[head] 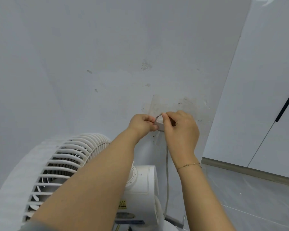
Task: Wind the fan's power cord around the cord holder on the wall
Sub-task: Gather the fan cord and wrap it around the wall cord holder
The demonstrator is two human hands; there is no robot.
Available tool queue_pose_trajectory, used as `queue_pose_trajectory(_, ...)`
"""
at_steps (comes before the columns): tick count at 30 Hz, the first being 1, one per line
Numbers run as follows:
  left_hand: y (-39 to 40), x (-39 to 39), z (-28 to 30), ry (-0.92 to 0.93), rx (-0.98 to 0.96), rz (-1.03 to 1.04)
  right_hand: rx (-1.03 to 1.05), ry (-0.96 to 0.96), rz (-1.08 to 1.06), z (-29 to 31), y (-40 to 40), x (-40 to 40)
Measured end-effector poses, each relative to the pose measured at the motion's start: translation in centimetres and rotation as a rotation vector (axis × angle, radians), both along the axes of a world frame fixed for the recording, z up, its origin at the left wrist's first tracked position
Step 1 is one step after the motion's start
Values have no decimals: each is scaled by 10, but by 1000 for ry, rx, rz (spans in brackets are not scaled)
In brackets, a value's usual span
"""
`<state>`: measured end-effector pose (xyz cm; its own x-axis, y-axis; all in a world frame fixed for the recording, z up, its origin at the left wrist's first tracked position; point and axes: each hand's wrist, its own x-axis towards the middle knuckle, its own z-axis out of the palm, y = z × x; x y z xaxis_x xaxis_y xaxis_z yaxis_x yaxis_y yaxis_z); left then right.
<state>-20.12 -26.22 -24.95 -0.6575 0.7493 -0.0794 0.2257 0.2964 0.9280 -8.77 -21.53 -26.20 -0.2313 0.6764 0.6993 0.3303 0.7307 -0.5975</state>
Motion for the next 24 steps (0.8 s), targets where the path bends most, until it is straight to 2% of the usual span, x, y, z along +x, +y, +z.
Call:
queue_pose_trajectory(4,4,-4,-2,155,38,-20,4,68,-5,-3,3,-1)
queue_pose_trajectory(7,3,-4,-2,232,51,-40,-57,84,55,-8,8,0)
queue_pose_trajectory(11,5,-3,-4,337,45,-59,-109,97,29,-8,7,1)
queue_pose_trajectory(18,12,-4,-7,388,16,-91,-439,232,73,1,17,5)
queue_pose_trajectory(24,12,-4,-10,494,-92,-180,-502,250,109,1,18,8)
